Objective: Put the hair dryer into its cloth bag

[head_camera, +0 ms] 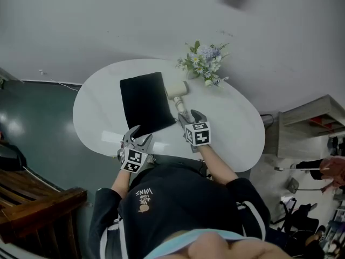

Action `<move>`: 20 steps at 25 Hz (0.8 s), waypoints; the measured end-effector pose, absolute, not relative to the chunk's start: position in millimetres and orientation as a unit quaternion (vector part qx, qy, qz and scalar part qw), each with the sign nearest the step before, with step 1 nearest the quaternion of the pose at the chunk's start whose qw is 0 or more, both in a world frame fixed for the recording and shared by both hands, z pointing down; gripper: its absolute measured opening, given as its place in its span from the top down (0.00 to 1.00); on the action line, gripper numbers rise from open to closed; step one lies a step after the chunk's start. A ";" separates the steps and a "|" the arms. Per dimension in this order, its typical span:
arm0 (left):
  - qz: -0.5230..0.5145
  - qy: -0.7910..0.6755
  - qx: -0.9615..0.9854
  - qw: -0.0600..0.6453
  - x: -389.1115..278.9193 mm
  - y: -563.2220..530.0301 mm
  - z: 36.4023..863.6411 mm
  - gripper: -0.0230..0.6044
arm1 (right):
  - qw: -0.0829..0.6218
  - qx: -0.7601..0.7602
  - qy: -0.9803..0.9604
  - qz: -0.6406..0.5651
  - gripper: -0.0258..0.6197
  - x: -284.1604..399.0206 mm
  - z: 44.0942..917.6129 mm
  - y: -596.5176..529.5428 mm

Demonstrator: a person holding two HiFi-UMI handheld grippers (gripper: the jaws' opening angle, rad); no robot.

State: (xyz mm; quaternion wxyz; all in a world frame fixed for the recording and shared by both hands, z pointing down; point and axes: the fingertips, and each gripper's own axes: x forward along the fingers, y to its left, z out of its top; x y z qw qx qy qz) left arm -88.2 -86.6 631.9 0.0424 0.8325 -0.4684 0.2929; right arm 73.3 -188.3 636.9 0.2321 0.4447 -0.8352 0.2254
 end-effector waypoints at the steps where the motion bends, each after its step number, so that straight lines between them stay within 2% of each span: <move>1: 0.294 -0.462 0.836 0.043 -89.2 -88.6 633.7 0.57 | 0.243 0.444 -0.832 0.226 0.62 70.3 641.5 -194.2; 15: 0.287 -0.433 0.850 0.084 -115.7 -101.4 656.6 0.57 | 0.381 0.433 -0.787 0.220 0.61 34.7 695.6 -243.0; 20: 0.289 -0.426 0.852 0.090 -126.2 -97.8 661.2 0.56 | 0.406 0.442 -0.769 0.222 0.61 30.8 709.2 -256.7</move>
